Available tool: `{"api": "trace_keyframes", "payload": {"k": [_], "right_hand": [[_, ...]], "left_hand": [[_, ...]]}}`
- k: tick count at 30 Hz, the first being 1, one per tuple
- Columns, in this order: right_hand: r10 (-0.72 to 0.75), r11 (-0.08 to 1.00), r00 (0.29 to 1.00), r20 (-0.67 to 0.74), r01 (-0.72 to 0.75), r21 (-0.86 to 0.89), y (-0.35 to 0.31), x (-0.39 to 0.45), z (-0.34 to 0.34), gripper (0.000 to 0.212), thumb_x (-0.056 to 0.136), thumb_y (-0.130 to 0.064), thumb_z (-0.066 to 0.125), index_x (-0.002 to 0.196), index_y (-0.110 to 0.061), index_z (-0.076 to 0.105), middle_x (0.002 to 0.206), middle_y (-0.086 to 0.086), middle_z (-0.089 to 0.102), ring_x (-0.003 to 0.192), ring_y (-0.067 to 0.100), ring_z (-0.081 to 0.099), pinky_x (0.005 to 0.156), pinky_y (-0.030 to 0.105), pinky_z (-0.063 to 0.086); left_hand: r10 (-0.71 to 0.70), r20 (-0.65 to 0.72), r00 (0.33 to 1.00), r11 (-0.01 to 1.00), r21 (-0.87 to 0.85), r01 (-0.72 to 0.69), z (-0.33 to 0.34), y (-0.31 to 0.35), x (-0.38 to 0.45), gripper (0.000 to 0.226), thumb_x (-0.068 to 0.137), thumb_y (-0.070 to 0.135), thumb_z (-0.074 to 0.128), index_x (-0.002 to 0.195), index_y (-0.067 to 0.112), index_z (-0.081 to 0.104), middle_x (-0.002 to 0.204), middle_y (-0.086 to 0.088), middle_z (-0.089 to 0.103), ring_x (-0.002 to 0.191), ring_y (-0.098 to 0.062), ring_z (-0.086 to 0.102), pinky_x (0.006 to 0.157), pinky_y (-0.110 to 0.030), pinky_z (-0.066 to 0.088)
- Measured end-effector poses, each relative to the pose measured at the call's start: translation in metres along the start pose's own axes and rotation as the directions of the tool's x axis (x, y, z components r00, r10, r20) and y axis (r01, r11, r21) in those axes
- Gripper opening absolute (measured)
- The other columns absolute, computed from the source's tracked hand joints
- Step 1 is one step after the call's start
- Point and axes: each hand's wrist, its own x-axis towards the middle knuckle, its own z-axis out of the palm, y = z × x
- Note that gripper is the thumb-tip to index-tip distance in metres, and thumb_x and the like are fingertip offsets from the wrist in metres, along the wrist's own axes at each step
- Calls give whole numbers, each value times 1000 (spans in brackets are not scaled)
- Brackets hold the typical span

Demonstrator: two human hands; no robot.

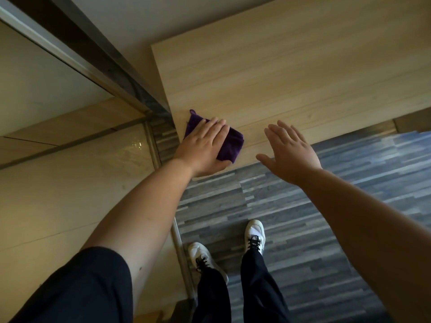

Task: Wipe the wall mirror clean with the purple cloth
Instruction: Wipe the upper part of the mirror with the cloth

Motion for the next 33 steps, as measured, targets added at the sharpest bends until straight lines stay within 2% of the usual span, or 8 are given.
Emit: {"api": "trace_keyframes", "payload": {"k": [5, 10, 14, 17, 20, 23, 28, 33], "right_hand": [[4, 1000, 1000, -11, -4, -2, 8, 3, 2, 77, 97, -60, 32, 155, -11, 19, 163, 7, 20, 153, 21, 4, 123, 37, 0], [-15, 1000, 1000, -17, 15, -14, 11, 6, 8, 76, 97, -58, 33, 155, -11, 21, 163, 7, 21, 152, 21, 6, 123, 37, 0], [-10, 1000, 1000, -10, 10, -11, 5, 7, 14, 76, 97, -58, 33, 155, -10, 21, 163, 7, 21, 153, 21, 5, 123, 38, 0], [-19, 1000, 1000, -10, 19, -5, -5, 4, 12, 75, 98, -58, 33, 154, -10, 21, 163, 7, 22, 152, 21, 5, 123, 37, 0], [-38, 999, 999, -4, 38, -18, -19, 2, -1, 75, 98, -59, 32, 155, -11, 19, 163, 7, 20, 152, 21, 5, 122, 36, -1], [-71, 997, 997, -17, 71, -41, -44, 1, -26, 76, 98, -60, 30, 155, -12, 18, 163, 6, 19, 152, 21, 4, 122, 37, -1], [-148, 988, 985, -91, 142, -63, -116, -3, -96, 74, 99, -59, 29, 156, -14, 16, 164, 4, 17, 152, 19, 3, 121, 35, -3], [-276, 961, 939, -207, 272, -49, -209, -22, -187, 72, 99, -58, 34, 156, -18, 19, 164, 1, 17, 152, 17, 5, 120, 33, 0]], "left_hand": [[3, 73, 997, 997, 74, -8, 16, -2, 6, 94, 95, 72, 24, 158, 7, -3, 167, -11, -5, 153, -25, -9, 121, -39, -11], [42, -164, 986, 999, -2, -43, 32, -7, 10, 84, 95, 64, 32, 152, 2, 31, 155, -17, 35, 143, -34, 28, 121, -48, 17], [-11, -241, 971, 1000, 3, 12, 39, 0, 12, 66, 93, 57, 40, 135, 6, 50, 131, -14, 55, 117, -34, 51, 103, -47, 38], [-23, -257, 966, 996, 77, 44, 36, 8, 5, 53, 95, 54, 39, 120, 9, 55, 116, -12, 60, 102, -31, 57, 89, -43, 43], [-24, -183, 983, 994, 97, 42, 27, 8, -13, 43, 102, 50, 39, 117, 11, 52, 117, -10, 59, 101, -28, 57, 89, -40, 43], [-88, -235, 968, 991, 76, 108, 7, -1, -44, 40, 100, 48, 44, 115, 11, 53, 114, -10, 61, 98, -28, 58, 87, -40, 44], [-267, -384, 884, 959, -20, 281, -62, -34, -109, 40, 89, 45, 68, 104, 9, 58, 98, -11, 63, 85, -29, 60, 76, -41, 49], [-330, -616, 716, 919, -35, 394, -153, -84, -197, 42, 87, 41, 72, 102, 8, 52, 91, -13, 59, 78, -33, 57, 70, -41, 46]]}}
